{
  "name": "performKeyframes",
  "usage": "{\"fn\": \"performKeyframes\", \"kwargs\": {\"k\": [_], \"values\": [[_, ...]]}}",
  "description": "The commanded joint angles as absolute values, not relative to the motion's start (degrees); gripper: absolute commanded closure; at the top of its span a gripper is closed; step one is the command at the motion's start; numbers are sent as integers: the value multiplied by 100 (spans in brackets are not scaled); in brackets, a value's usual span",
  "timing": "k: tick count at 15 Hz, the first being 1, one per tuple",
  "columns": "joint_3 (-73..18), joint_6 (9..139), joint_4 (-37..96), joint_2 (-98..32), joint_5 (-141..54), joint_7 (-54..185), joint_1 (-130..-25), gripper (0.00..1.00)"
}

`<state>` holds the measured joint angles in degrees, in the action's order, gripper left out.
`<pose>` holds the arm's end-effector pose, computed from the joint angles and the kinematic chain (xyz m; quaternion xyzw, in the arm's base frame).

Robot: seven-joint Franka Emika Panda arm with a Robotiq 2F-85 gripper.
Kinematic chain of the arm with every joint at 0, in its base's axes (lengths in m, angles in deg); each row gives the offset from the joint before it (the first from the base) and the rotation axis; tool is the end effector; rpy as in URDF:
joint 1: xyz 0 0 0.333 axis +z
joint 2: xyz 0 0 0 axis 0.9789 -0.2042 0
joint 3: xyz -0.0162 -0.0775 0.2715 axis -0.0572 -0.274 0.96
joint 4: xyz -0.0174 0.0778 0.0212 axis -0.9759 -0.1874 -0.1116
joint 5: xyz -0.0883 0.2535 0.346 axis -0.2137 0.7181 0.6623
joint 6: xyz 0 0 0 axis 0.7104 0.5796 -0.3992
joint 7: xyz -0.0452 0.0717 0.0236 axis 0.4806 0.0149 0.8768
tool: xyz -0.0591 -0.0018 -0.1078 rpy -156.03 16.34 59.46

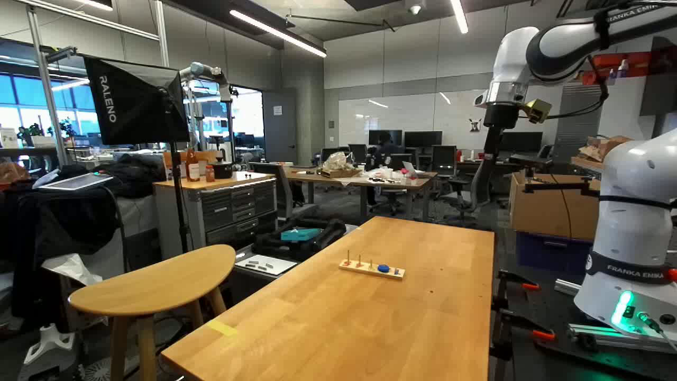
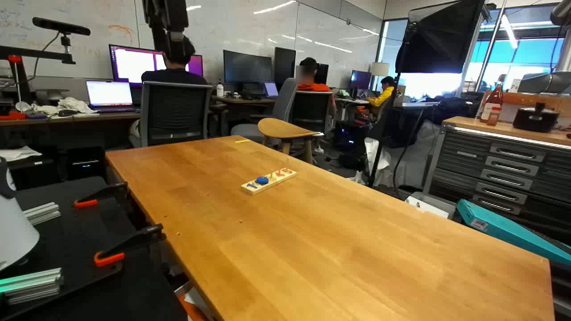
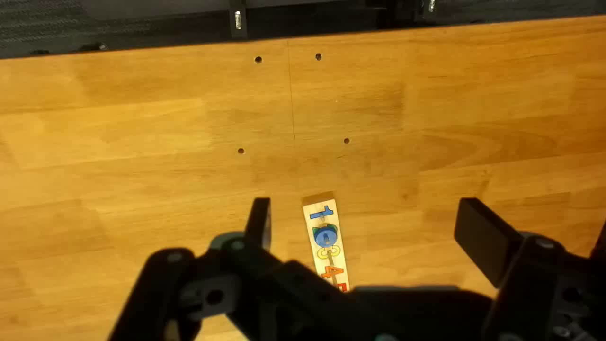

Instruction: Remove the blue disk from the wooden rack and put it on the table

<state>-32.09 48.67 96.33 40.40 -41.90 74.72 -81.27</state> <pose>0.3436 -0.0607 0.4274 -0.9968 0.0246 -0.0603 0.0465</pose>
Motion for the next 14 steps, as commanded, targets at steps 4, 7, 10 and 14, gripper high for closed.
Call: {"fn": "performKeyframes", "kwargs": {"k": [4, 7, 10, 14], "values": [[-3163, 4854, 9618, 4029, -4145, 7514, -8183, 0], [-2833, 5578, 9615, 3512, -4130, 7363, -7963, 0], [-2344, 6814, 9643, 2547, -4131, 7090, -7727, 0], [-1867, 8002, 9388, 1081, -4296, 6645, -7739, 0]]}}
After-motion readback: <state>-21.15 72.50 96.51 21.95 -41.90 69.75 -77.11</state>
